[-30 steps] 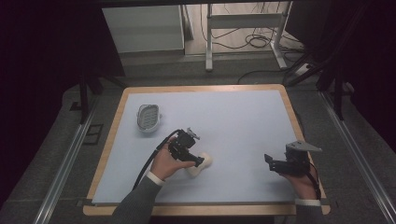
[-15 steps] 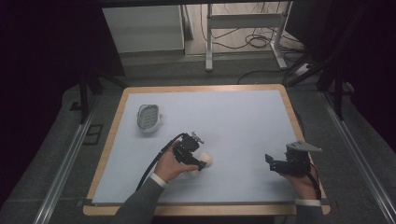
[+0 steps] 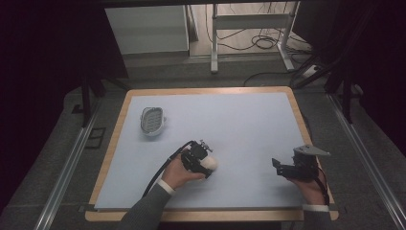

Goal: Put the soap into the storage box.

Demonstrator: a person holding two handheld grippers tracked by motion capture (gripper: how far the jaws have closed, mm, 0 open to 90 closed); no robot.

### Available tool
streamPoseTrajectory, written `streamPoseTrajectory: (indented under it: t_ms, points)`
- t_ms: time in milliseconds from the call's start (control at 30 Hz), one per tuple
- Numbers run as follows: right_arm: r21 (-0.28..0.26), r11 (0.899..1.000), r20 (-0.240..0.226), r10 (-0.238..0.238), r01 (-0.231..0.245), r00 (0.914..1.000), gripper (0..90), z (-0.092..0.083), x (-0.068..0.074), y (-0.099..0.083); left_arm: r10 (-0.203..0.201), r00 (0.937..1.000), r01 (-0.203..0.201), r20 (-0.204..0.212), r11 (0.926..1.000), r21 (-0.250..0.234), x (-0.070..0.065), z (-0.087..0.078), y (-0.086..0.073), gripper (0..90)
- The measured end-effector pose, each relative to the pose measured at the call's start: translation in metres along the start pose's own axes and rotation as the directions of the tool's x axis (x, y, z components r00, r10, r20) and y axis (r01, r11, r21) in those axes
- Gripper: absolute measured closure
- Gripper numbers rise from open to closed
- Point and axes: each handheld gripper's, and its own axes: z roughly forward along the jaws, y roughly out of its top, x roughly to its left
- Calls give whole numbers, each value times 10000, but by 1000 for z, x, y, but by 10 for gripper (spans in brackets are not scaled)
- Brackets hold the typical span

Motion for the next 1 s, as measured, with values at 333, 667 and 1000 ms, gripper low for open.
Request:
streamPoseTrajectory:
  t_ms: [333,667,1000]
  points:
    - [75,10000,56,-24,24,10000,83,0,0,0,161,9998,-160,93,9999,-40,-4,-2,-3,490]
    - [26,10000,99,33,-33,9999,83,0,-2,0,215,9994,-208,265,9995,-240,0,-9,-5,495]
    - [110,9999,193,38,-40,9998,84,0,-3,-1,227,9986,-204,468,9986,-497,7,-21,-6,495]
